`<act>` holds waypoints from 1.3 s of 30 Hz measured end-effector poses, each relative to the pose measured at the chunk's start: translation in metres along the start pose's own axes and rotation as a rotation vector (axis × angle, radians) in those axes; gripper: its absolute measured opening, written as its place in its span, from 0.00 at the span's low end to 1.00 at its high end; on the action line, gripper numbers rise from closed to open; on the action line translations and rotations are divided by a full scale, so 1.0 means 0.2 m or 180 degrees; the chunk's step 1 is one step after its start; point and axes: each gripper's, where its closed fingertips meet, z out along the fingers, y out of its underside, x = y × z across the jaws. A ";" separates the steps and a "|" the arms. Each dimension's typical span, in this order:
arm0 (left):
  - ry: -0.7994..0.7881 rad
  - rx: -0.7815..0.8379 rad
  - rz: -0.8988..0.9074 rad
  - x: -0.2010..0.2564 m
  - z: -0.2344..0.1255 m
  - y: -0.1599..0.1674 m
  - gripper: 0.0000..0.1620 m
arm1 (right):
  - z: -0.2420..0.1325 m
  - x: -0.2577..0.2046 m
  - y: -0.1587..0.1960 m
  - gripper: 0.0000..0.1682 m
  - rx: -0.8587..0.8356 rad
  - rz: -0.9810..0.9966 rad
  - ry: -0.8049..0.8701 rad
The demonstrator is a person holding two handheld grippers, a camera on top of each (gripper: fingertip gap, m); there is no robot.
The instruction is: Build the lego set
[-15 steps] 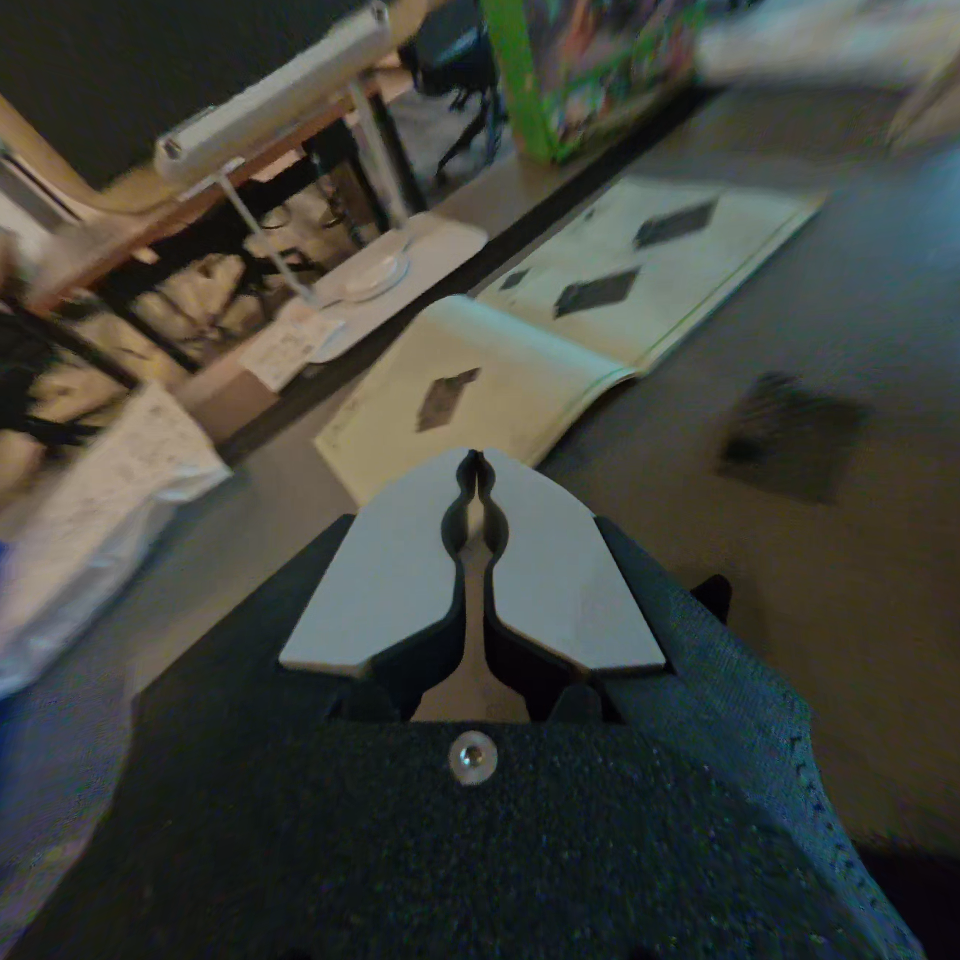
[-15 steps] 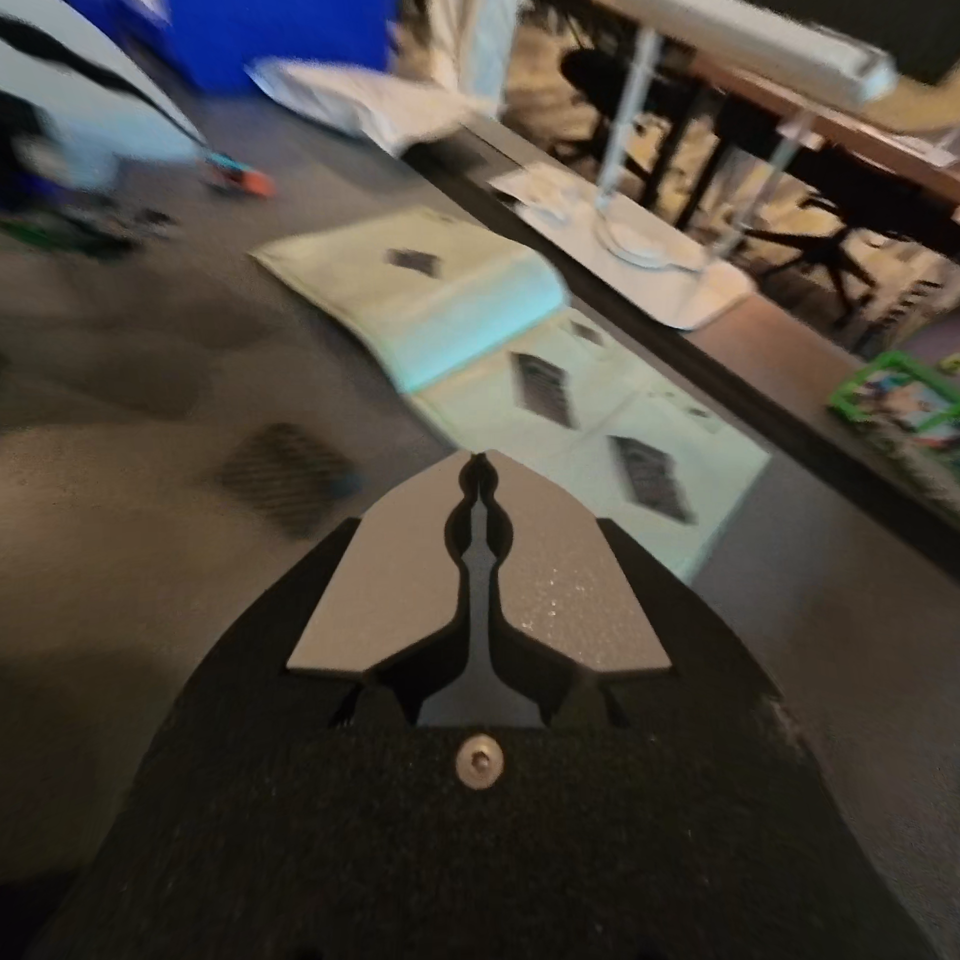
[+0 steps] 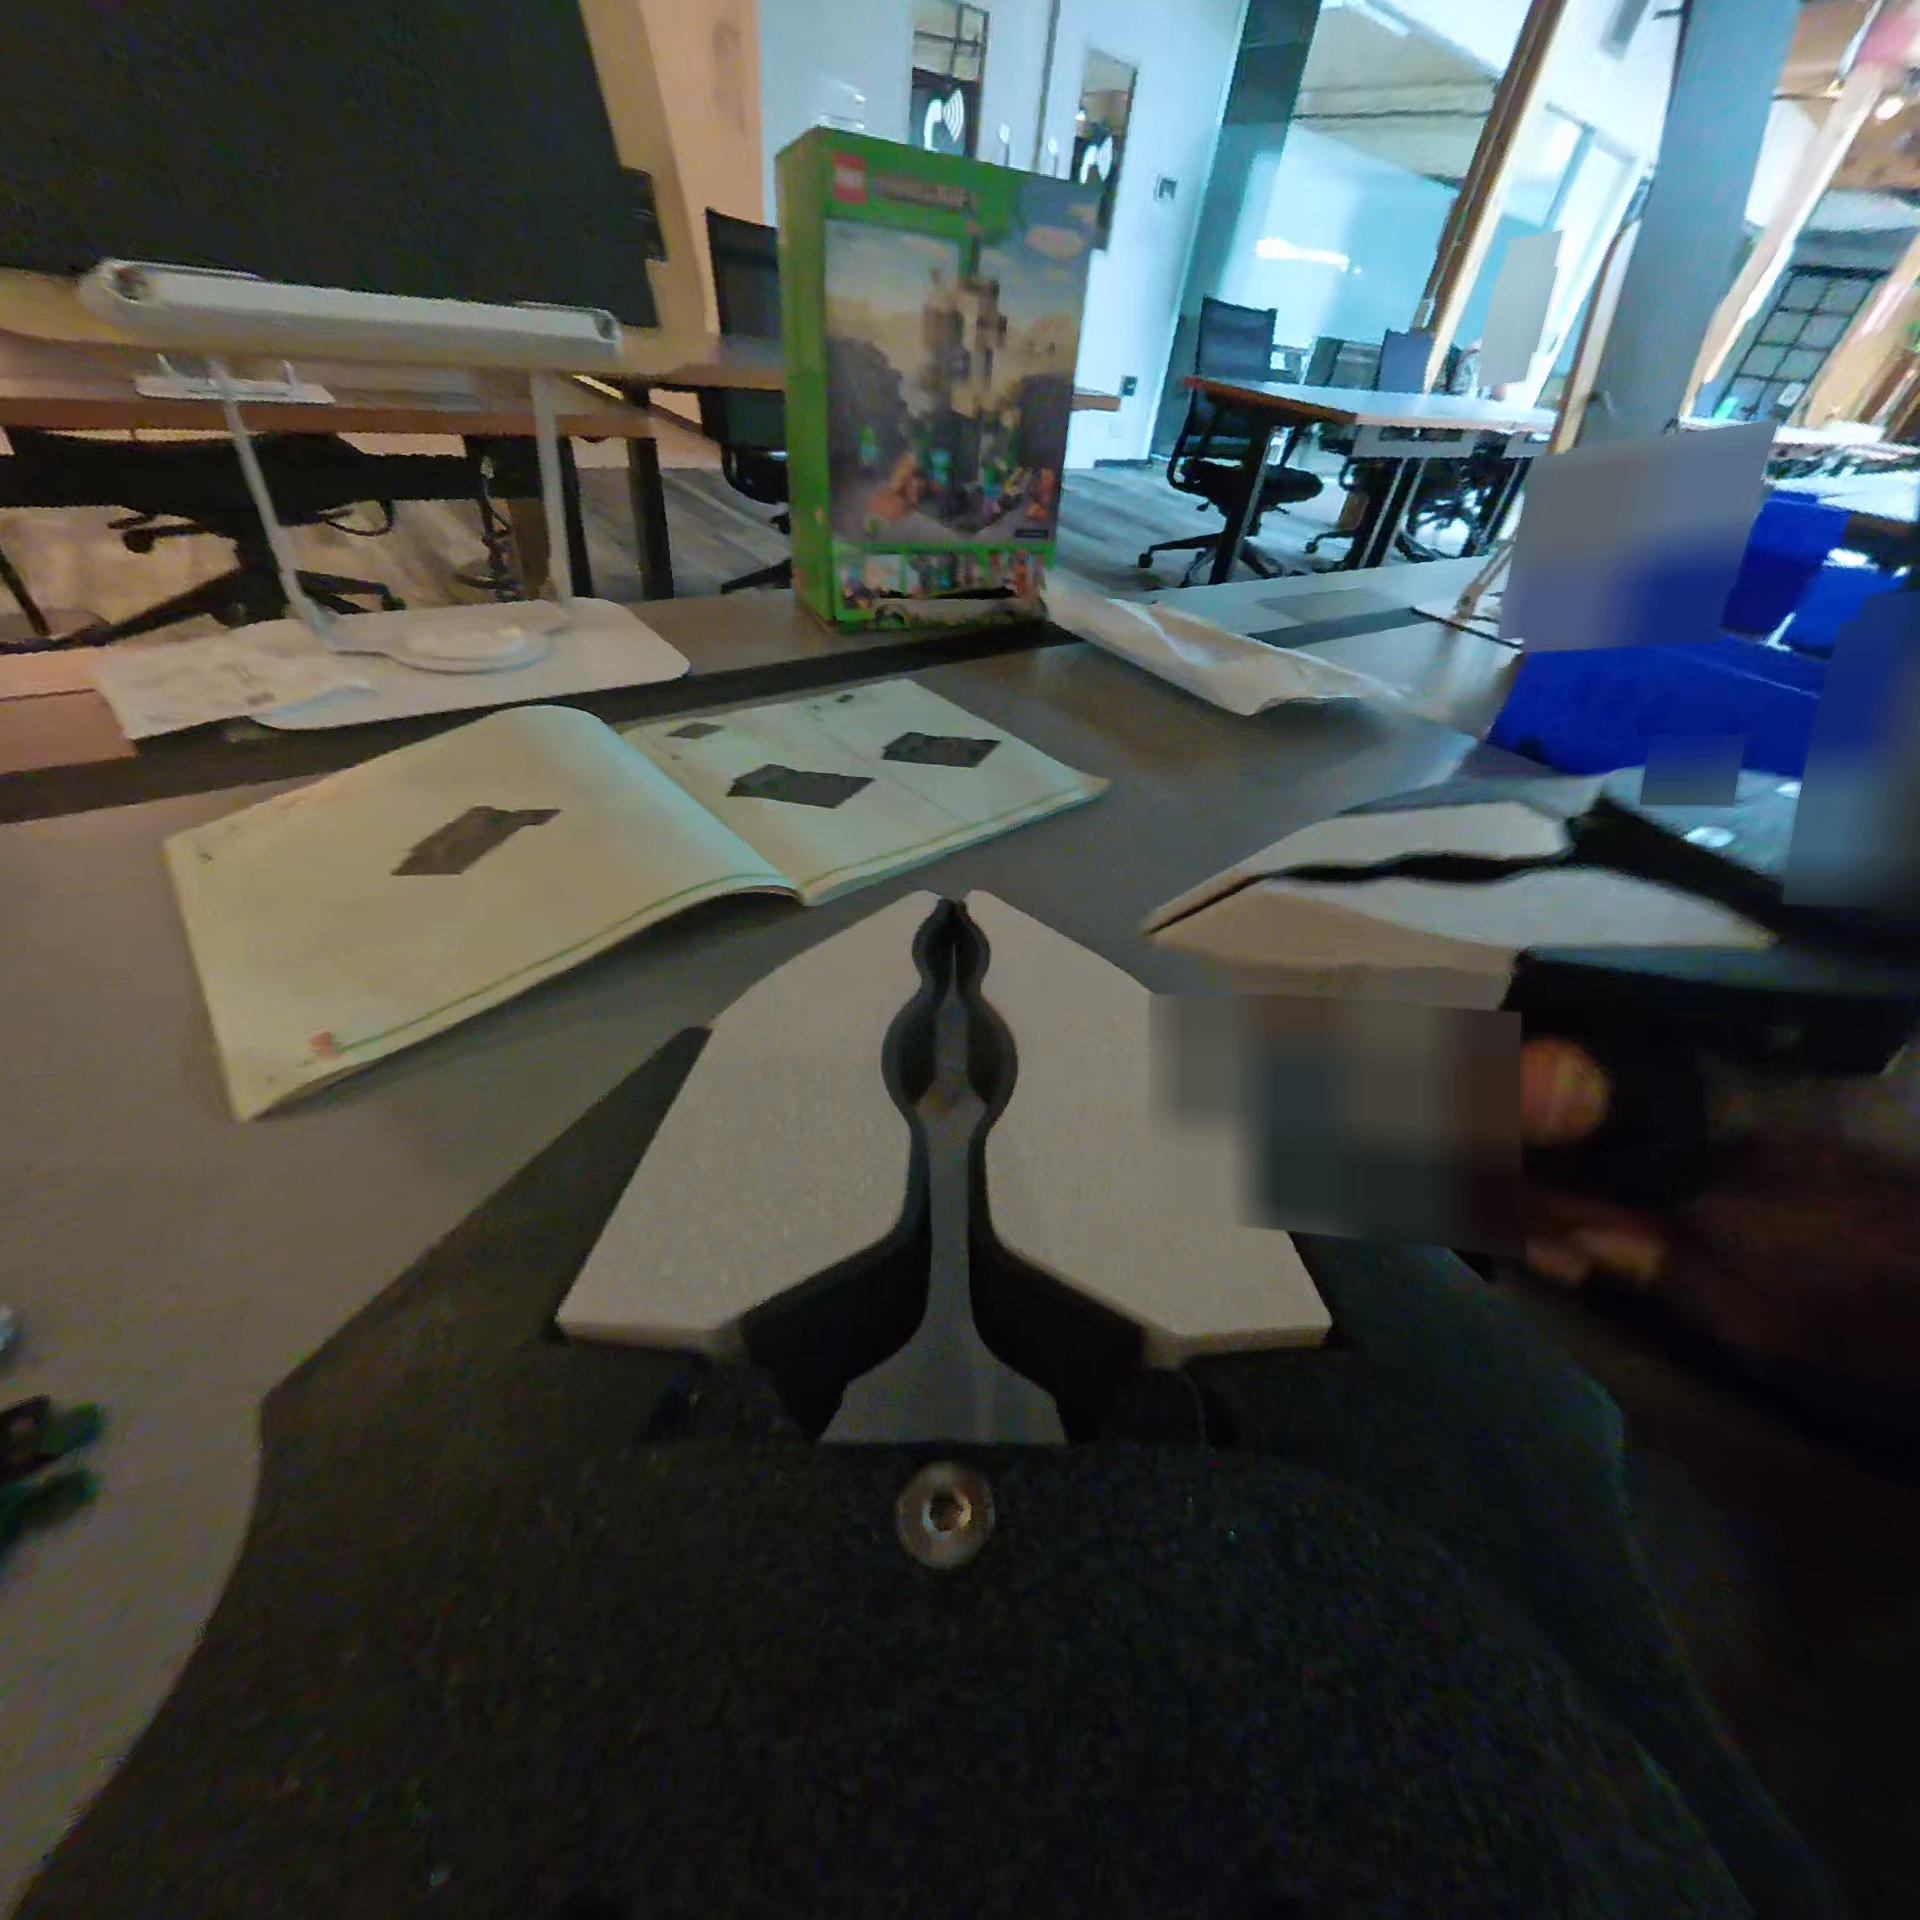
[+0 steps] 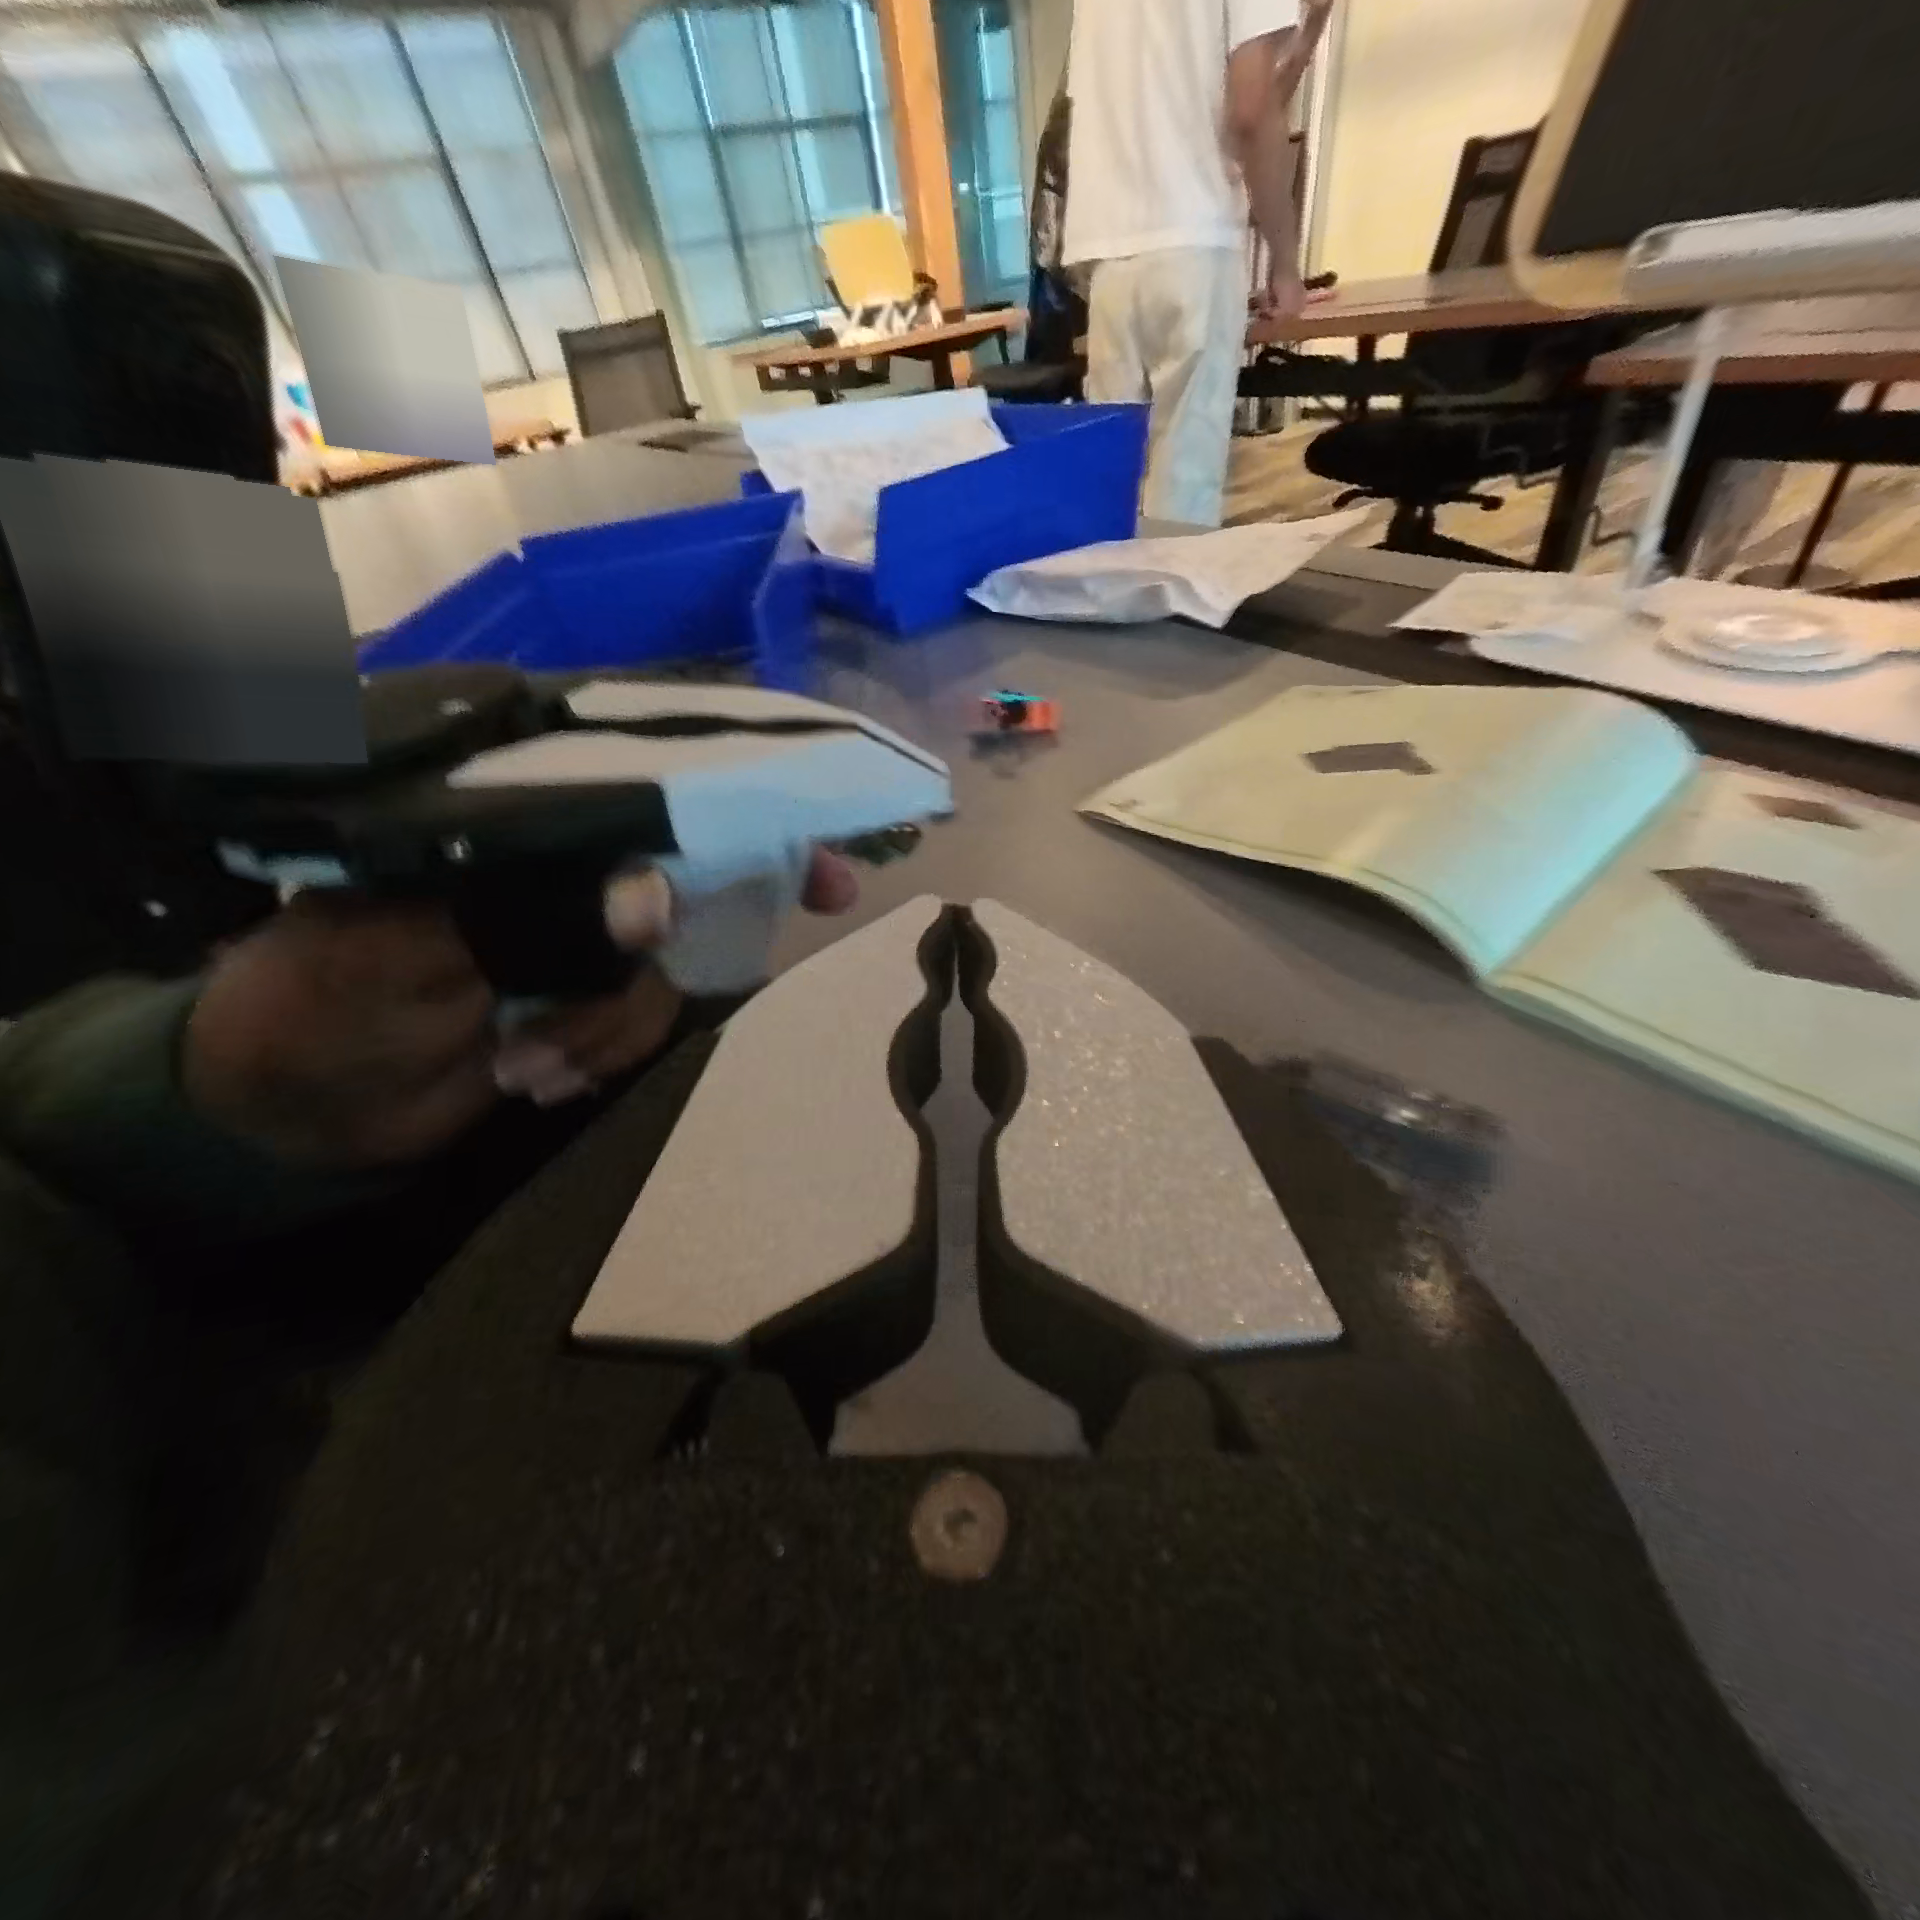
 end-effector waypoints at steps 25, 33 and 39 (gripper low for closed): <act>-0.1170 -0.1771 0.0146 -1.17 0.48 0.14 0.00 | 0.03 0.73 -0.02 0.00 -0.0468 -0.0095 0.0648; -0.1285 -0.2213 0.0099 -1.32 0.65 0.30 0.00 | 0.01 0.74 0.02 0.00 -0.0454 0.0127 0.0529; -0.1283 -0.2173 0.0076 -1.34 0.69 0.31 0.00 | 0.03 0.73 0.06 0.00 -0.0545 0.0085 0.0519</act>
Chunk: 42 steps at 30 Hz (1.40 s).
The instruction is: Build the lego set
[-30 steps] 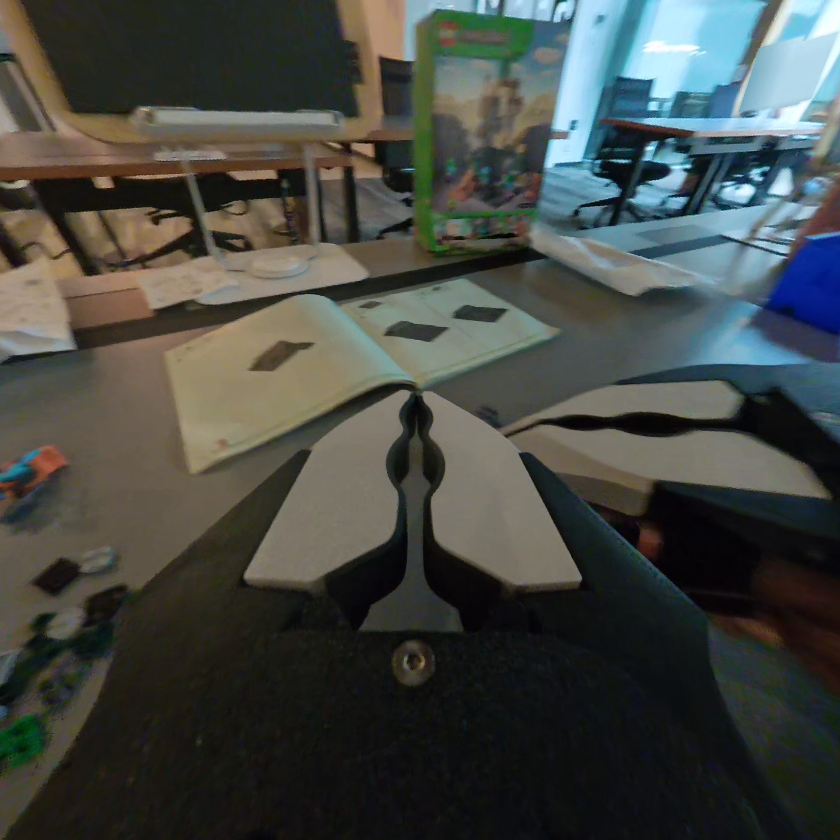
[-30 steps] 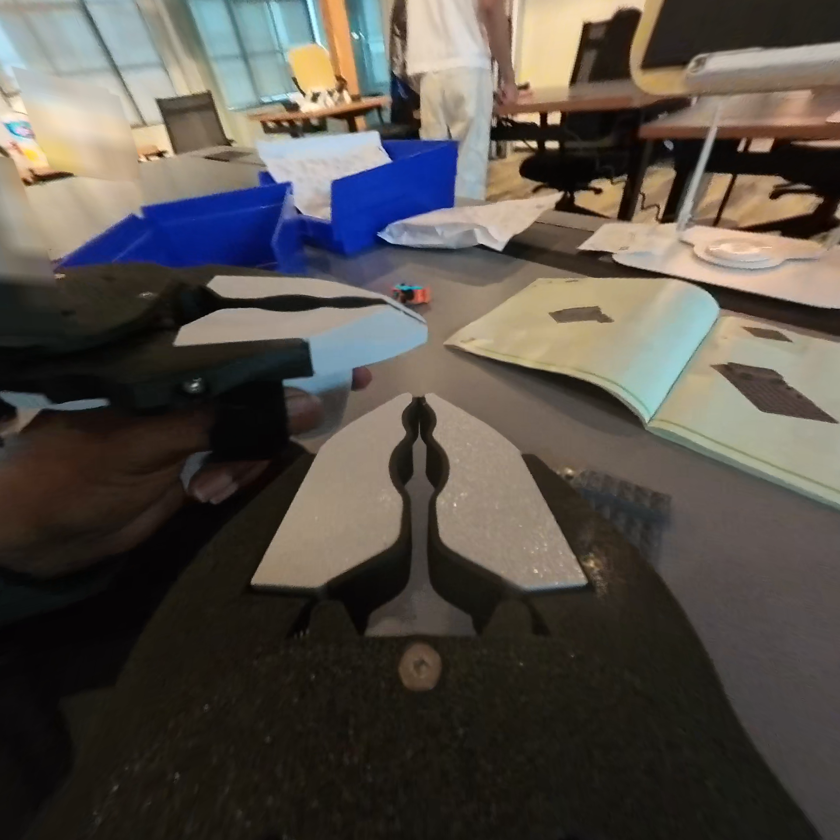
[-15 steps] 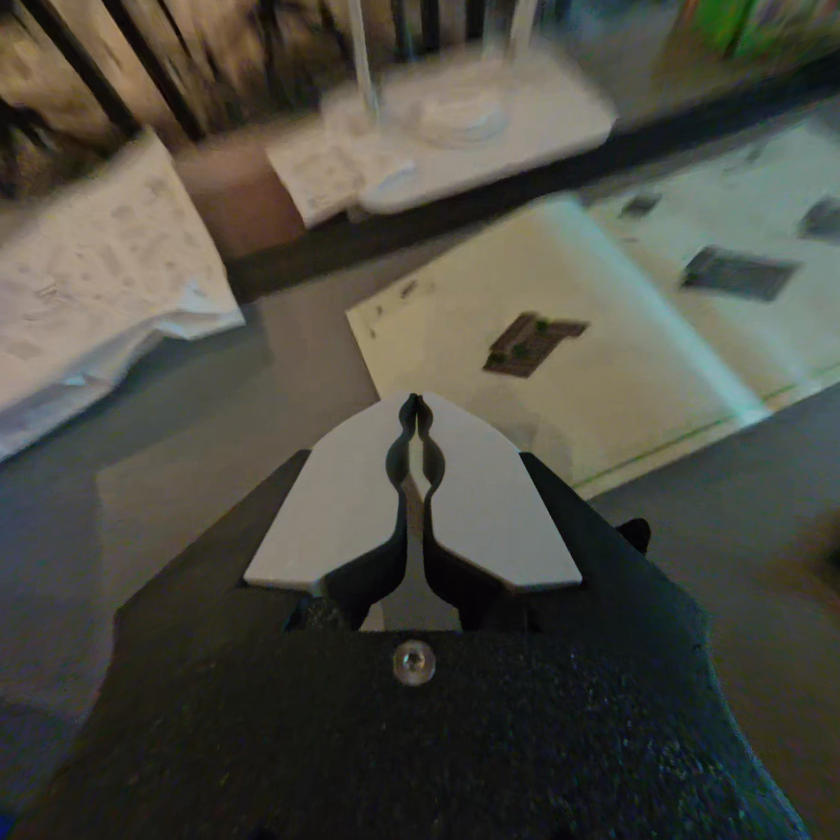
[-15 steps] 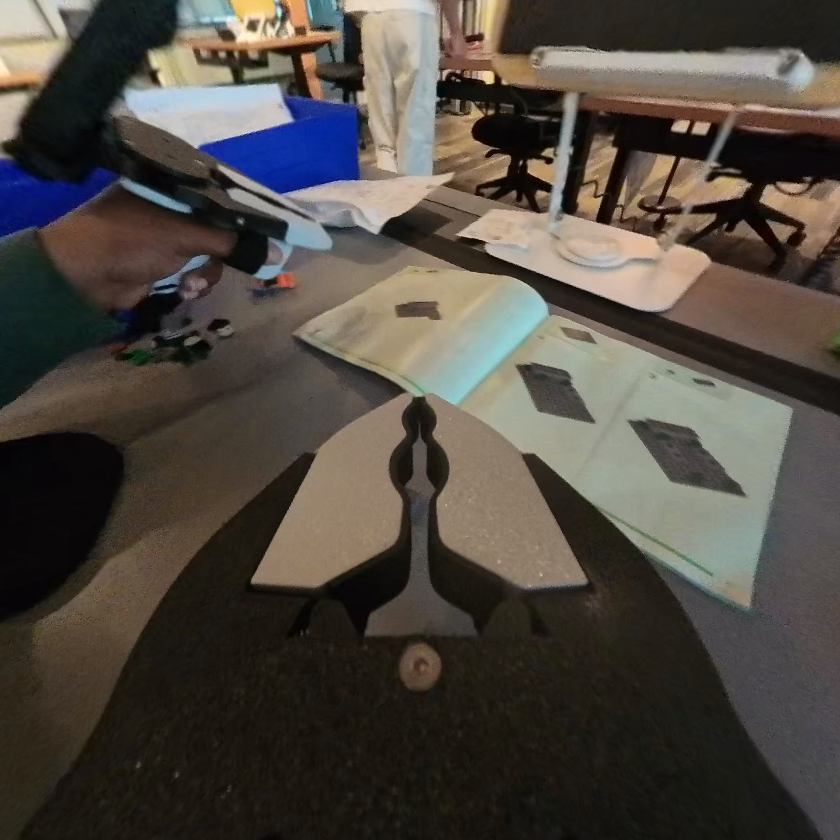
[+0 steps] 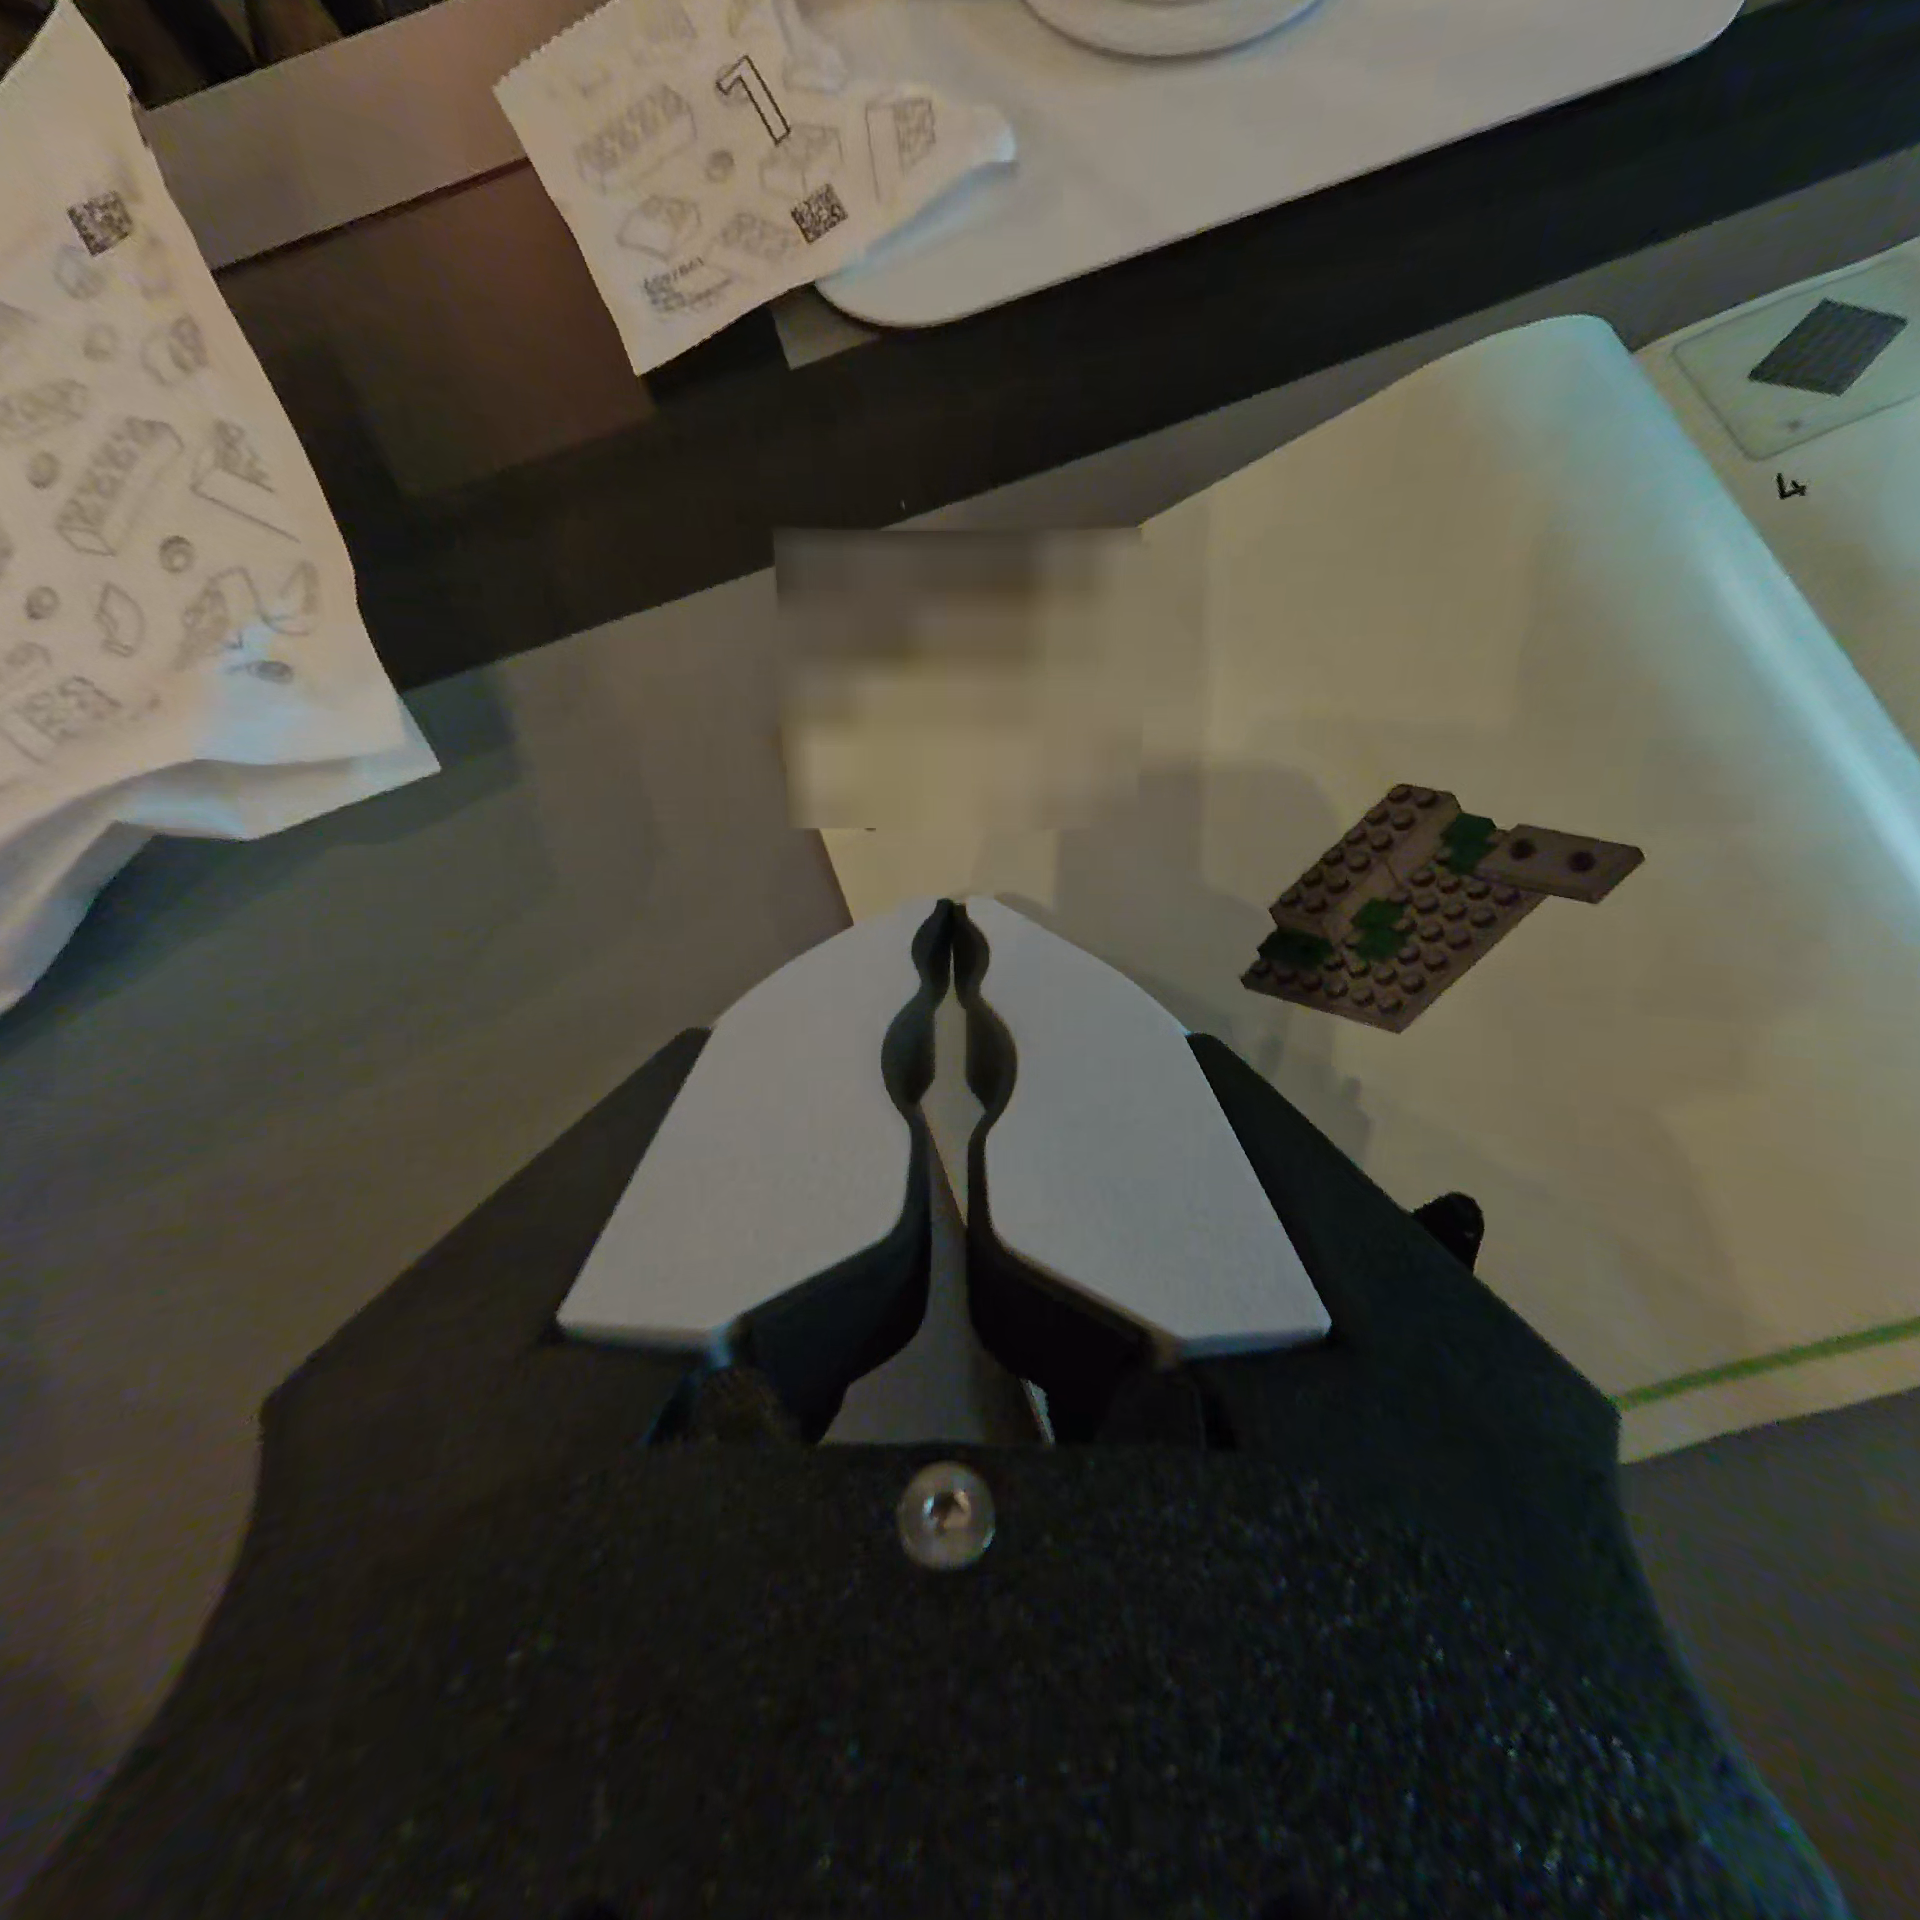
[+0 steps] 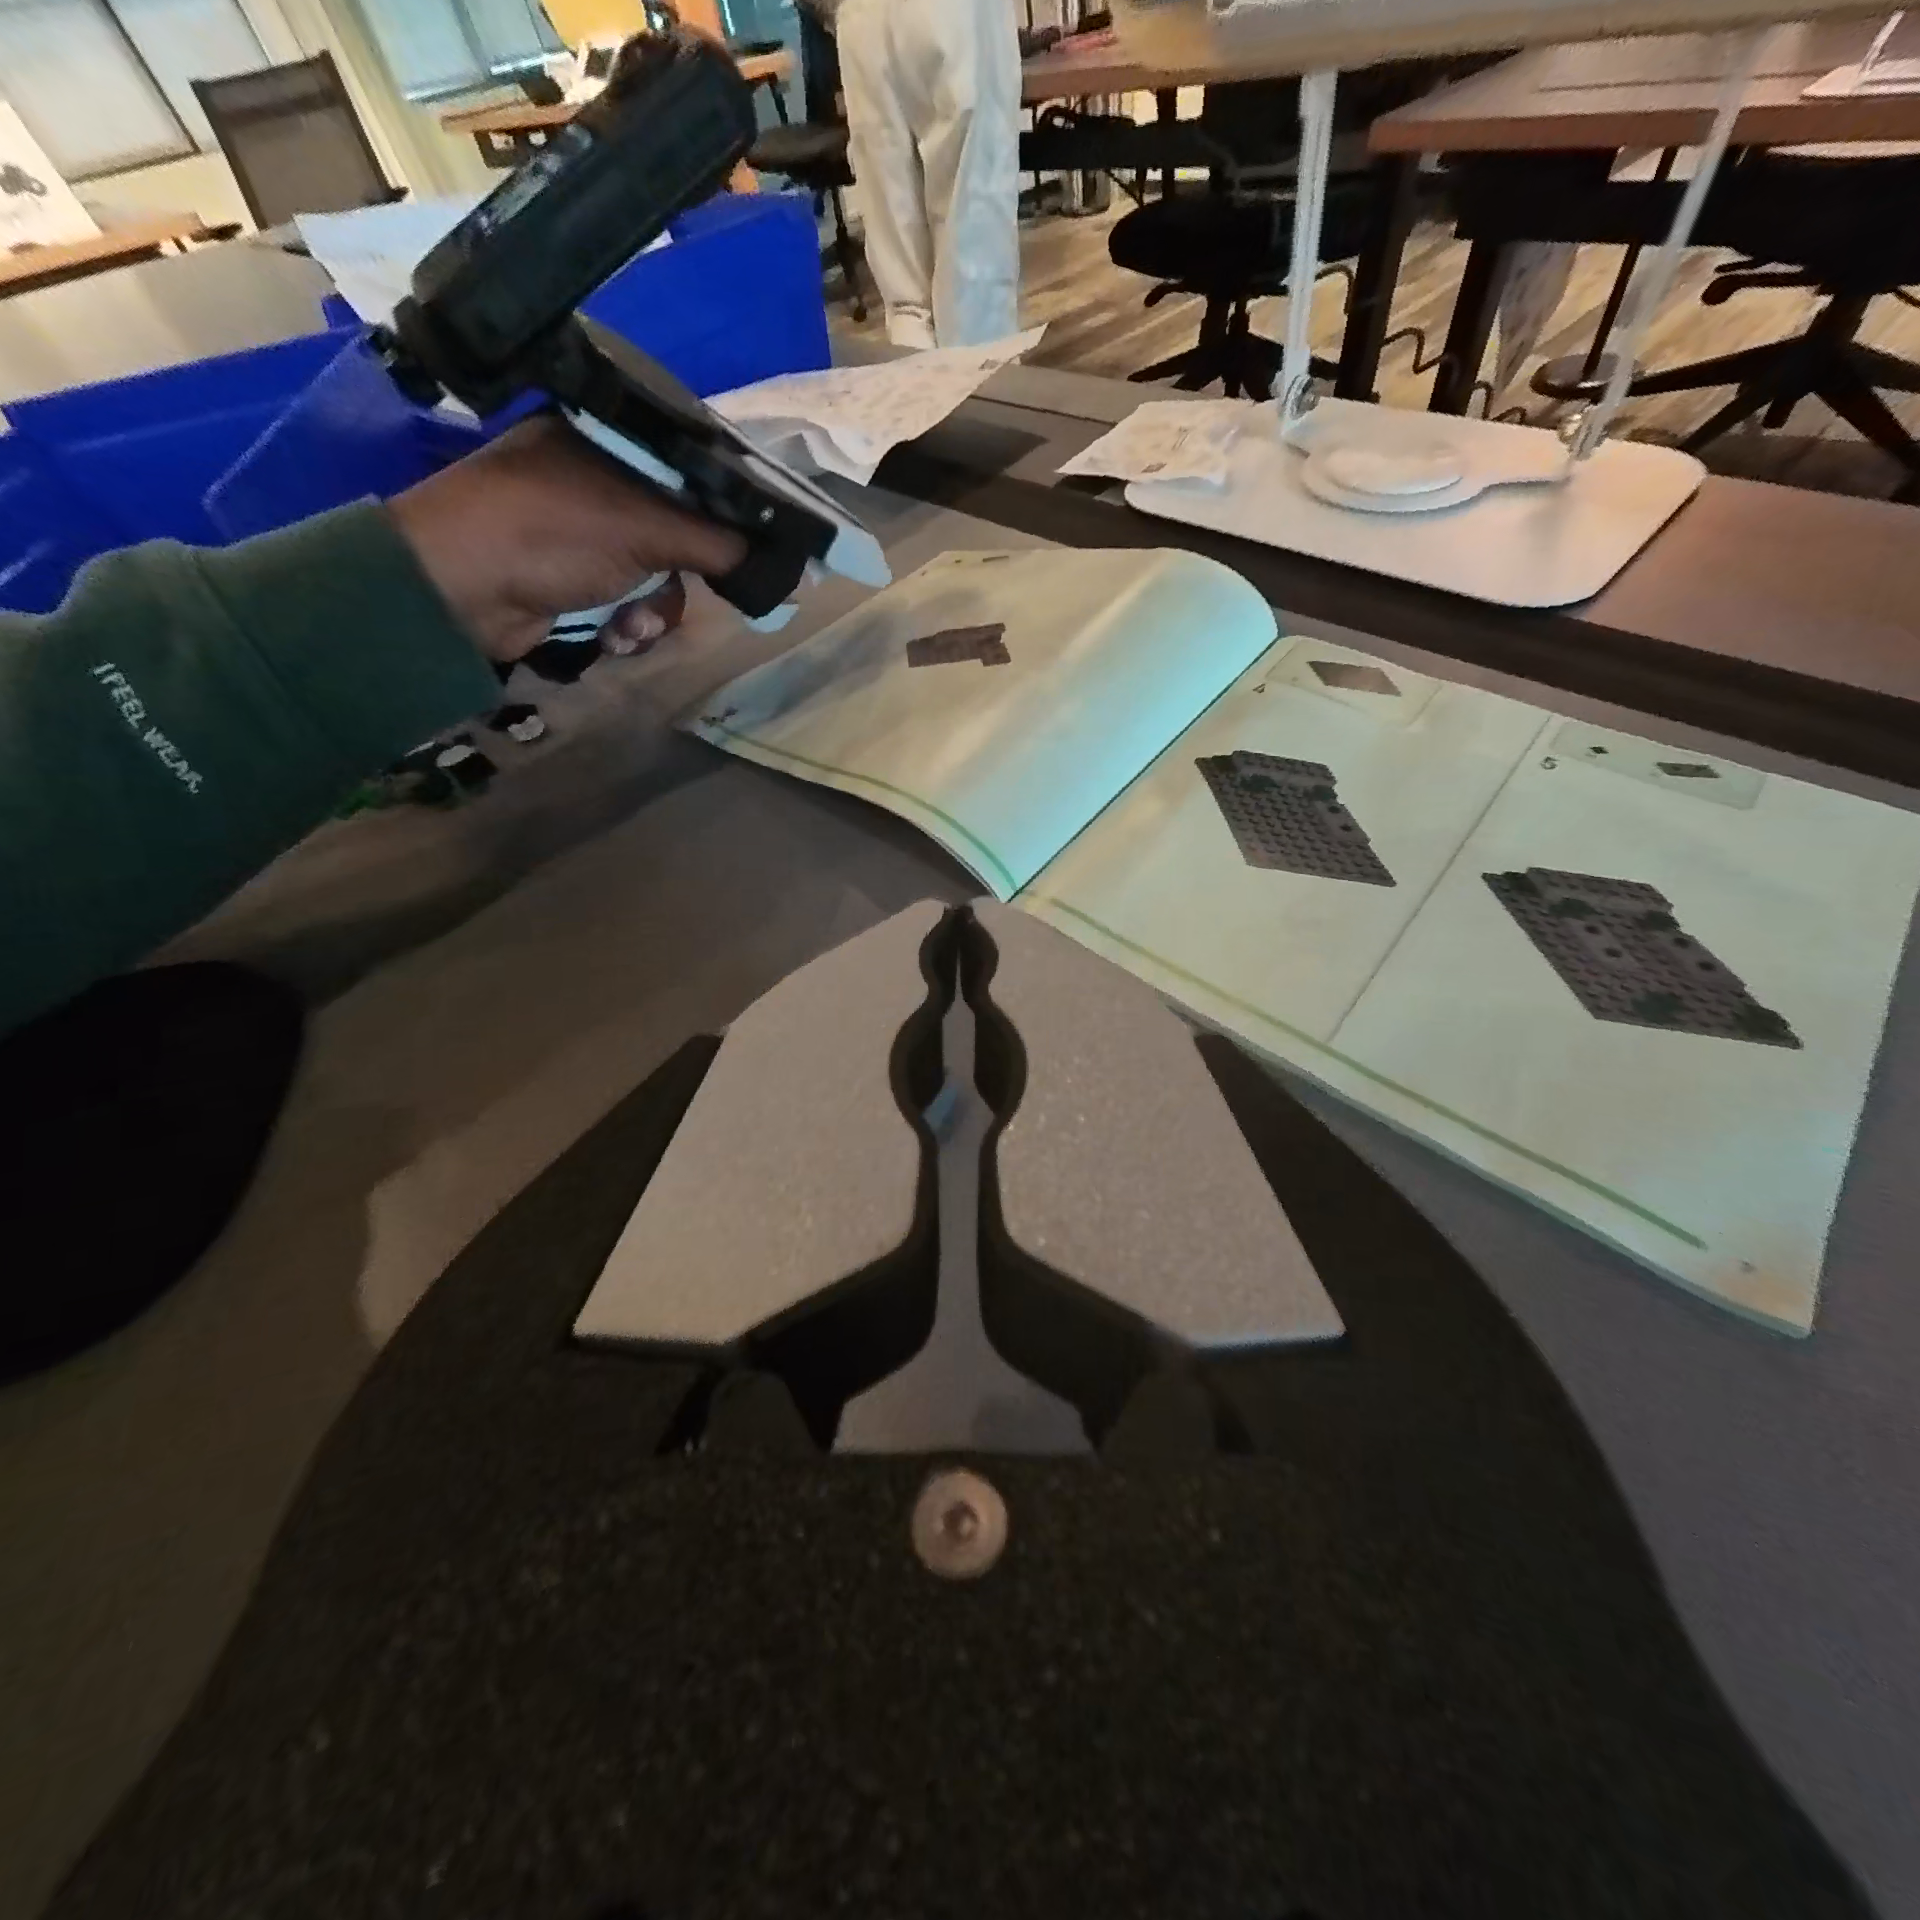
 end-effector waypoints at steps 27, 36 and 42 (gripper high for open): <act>0.0212 0.0109 0.0043 -0.07 0.14 -0.11 0.00 | 0.10 0.17 0.09 0.00 -0.0097 0.0120 0.0406; 0.0150 -0.0078 0.0184 -0.04 0.18 -0.09 0.00 | 0.08 0.16 0.08 0.00 -0.0052 0.0199 0.0301; 0.0071 -0.0173 0.0262 -0.04 0.18 -0.08 0.00 | 0.08 0.15 0.08 0.00 -0.0061 0.0217 0.0257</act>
